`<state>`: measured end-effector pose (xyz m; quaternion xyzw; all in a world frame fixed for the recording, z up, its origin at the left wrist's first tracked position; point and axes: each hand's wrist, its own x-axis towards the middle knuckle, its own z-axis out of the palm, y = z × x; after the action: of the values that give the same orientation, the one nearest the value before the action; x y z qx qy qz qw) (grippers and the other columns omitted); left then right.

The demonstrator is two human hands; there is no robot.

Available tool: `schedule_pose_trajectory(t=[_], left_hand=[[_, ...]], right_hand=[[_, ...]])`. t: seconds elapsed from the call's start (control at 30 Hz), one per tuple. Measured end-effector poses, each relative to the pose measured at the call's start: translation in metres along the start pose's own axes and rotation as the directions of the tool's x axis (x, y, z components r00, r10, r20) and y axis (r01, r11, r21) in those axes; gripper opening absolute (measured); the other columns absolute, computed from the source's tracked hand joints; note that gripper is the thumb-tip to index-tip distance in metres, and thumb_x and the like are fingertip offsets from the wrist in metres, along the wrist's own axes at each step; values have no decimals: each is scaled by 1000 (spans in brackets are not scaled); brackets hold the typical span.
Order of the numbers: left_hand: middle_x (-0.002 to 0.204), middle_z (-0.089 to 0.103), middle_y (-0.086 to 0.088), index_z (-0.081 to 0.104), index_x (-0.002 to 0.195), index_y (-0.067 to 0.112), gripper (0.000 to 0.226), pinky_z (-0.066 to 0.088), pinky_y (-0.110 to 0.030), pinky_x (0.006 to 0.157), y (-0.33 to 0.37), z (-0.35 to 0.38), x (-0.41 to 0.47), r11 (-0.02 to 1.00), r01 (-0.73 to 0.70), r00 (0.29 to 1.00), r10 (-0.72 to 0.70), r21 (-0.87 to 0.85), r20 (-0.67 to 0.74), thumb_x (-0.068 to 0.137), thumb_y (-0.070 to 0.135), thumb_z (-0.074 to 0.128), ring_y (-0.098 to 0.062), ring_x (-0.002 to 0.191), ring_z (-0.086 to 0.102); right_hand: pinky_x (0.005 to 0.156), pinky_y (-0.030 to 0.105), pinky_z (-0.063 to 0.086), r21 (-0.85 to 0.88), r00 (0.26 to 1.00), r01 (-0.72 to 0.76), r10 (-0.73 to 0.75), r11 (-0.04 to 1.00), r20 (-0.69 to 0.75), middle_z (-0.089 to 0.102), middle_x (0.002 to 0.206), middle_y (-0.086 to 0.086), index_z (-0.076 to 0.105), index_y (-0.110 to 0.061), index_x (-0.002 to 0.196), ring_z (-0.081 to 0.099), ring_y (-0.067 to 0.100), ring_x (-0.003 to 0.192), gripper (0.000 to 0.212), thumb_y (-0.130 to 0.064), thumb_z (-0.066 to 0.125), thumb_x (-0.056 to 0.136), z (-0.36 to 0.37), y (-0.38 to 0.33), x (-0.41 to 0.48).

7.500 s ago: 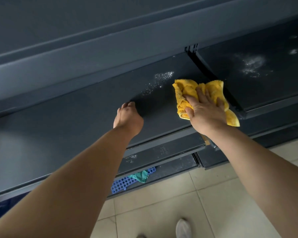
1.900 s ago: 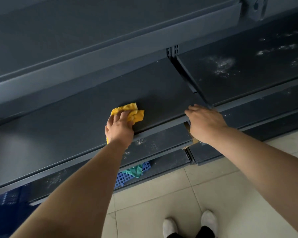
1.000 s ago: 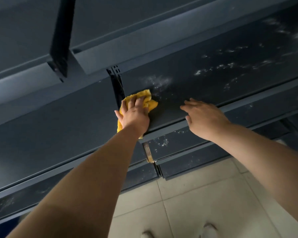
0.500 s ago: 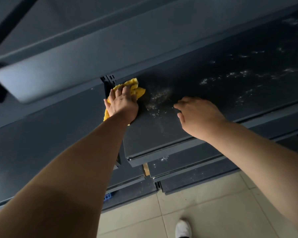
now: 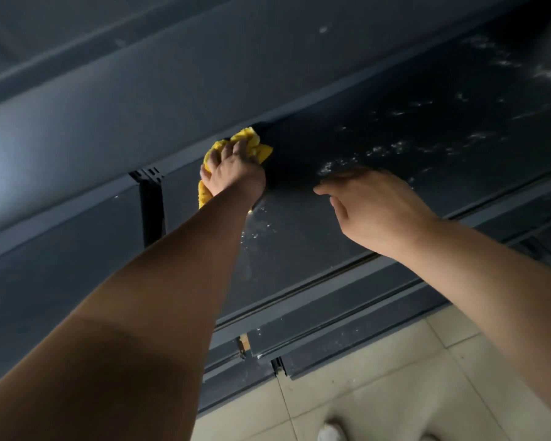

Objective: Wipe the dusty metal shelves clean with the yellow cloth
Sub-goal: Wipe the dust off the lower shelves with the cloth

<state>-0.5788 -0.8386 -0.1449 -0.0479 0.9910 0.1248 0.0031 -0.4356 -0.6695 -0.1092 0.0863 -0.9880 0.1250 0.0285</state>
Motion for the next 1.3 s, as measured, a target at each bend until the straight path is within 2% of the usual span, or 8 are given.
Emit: schedule_pose_trajectory(t=[0.17,0.33,0.57,0.77,0.87,1.0,1.13,1.3], left_hand=[[159,21,8,24,150,34,52,1,-47,117,55,8,0,1000,-19,998,19,3,60,99,34,34,-23,148,6],[159,21,5,25,150,33,52,-1,-49,119,110,14,-18,984,-177,974,176,-7,142,99,37,34,-24,148,4],[157,27,5,28,146,45,46,19,-42,114,99,-7,-38,929,-370,904,360,2,230,100,48,32,-25,144,18],[151,39,-1,38,144,34,47,24,-47,115,13,-12,-21,984,-177,981,174,36,84,98,41,41,-33,135,37],[153,36,-2,36,145,32,47,18,-50,116,-28,-18,-32,992,-89,996,86,93,36,99,40,38,-35,136,34],[151,40,3,40,143,33,46,21,-52,114,-68,-19,-55,997,-40,997,44,60,-66,98,42,39,-27,141,29],[155,33,2,35,147,27,49,16,-48,117,-70,-18,-86,998,69,994,-67,12,-89,99,31,41,-25,145,19],[159,20,5,23,151,27,65,5,-45,119,-16,-15,-116,972,232,972,-234,-48,-36,92,14,44,-23,148,4]], right_hand=[[99,38,46,-44,999,-39,38,998,-26,62,130,-4,55,-27,134,56,20,119,43,-12,46,95,-12,43,-15],[96,41,48,-28,999,-35,34,999,-34,64,126,-1,60,-21,130,58,22,116,41,-9,49,92,-20,71,-25],[102,38,43,-53,999,36,-35,998,16,57,136,-5,54,-24,135,50,17,127,46,-10,47,92,-25,63,-29],[104,33,36,-52,991,105,-99,993,95,52,140,-10,50,-27,138,35,8,140,49,-8,47,93,-14,44,-31],[103,35,39,-51,987,124,-117,991,109,57,135,-9,54,-27,133,39,11,137,47,-6,49,90,-9,34,-33],[98,36,44,-90,982,139,-126,986,140,60,128,-5,60,-22,123,50,16,124,38,-8,48,89,-6,27,-36],[98,38,43,-106,974,159,-138,981,182,54,135,-4,56,-21,128,50,17,125,39,-10,46,92,-8,26,-36],[99,40,45,-70,967,178,-161,982,200,57,133,-3,56,-20,128,53,18,123,40,-7,45,92,-15,35,-35]])
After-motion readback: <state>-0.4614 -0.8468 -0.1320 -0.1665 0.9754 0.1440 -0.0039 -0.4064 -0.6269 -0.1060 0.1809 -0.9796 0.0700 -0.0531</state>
